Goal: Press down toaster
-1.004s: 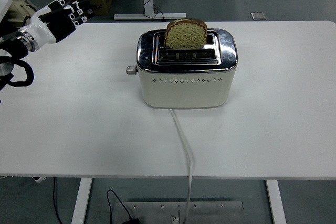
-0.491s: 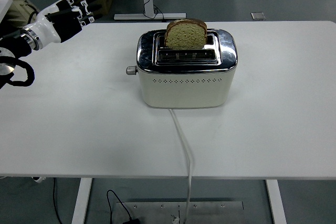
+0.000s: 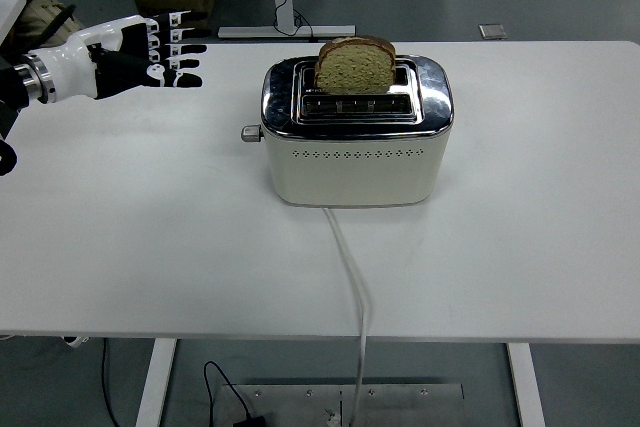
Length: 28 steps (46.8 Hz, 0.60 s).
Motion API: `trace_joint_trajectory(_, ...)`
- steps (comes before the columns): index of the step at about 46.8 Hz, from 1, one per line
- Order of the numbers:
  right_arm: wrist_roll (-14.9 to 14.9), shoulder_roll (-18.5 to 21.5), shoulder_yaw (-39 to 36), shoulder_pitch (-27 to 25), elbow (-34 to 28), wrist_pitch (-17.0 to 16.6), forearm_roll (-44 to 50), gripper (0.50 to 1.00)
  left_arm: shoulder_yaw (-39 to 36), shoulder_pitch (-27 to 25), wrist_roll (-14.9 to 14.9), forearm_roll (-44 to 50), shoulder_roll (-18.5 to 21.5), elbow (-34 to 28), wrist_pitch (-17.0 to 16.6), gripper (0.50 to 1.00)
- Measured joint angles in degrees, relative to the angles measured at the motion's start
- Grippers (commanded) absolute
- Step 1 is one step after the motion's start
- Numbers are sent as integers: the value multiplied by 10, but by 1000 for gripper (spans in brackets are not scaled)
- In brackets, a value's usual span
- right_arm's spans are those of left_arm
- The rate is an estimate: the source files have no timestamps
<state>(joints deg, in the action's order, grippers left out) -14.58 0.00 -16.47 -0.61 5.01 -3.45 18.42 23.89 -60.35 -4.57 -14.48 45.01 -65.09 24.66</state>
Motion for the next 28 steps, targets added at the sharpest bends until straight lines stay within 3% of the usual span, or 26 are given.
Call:
trace_joint_trajectory(8, 0, 0, 0, 0, 0, 0, 0, 998, 0, -19, -46, -76, 34, -34, 42, 1000)
trace_joint_trajectory(17, 0, 0, 0, 0, 0, 0, 0, 998, 0, -48, -58, -157, 53, -42, 100, 1000)
trace_joint_trajectory(28, 0, 0, 0, 0, 0, 0, 0, 998, -1, -75, -67, -227, 73, -43, 104, 1000)
